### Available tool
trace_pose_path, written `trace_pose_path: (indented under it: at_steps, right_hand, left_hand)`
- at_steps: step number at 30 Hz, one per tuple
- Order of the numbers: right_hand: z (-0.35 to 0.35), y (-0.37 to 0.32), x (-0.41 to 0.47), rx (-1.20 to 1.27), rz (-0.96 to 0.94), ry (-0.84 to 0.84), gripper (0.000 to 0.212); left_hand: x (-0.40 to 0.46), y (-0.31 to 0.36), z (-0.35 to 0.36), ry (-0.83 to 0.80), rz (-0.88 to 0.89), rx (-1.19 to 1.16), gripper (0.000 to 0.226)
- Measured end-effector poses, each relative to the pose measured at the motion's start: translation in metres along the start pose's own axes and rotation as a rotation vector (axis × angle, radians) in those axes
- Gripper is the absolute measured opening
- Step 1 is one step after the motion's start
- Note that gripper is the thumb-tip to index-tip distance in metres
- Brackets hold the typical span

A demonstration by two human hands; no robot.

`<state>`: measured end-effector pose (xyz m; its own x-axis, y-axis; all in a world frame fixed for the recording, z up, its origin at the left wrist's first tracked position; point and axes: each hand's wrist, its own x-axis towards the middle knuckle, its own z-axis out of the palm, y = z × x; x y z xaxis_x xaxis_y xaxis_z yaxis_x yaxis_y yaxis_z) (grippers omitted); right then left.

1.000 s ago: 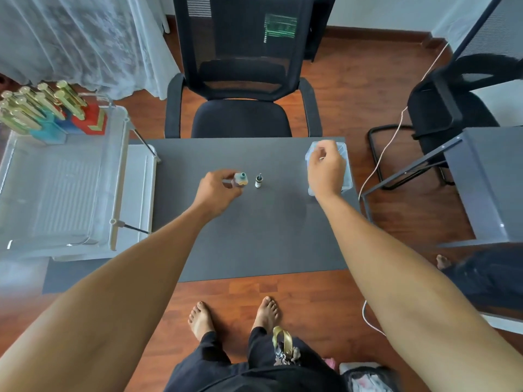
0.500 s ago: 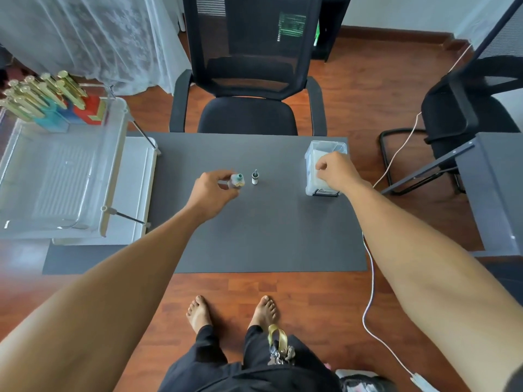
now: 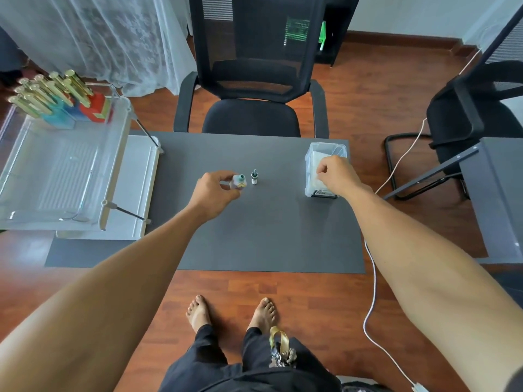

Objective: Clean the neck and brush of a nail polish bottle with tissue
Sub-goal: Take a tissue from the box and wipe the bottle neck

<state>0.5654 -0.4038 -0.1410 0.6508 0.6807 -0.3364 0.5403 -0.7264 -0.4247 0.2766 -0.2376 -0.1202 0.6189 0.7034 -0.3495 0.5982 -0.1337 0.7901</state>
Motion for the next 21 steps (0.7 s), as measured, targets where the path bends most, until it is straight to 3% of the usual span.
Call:
trace_pose_path:
  at_steps: [21]
  right_hand:
    - [0.0048, -0.0021, 0.0019, -0.072, -0.093, -0.017, 0.017]
  left_hand:
    - [-0.0108, -0.0003, 0.0016, 0.003, -0.001, 0.014, 0.021]
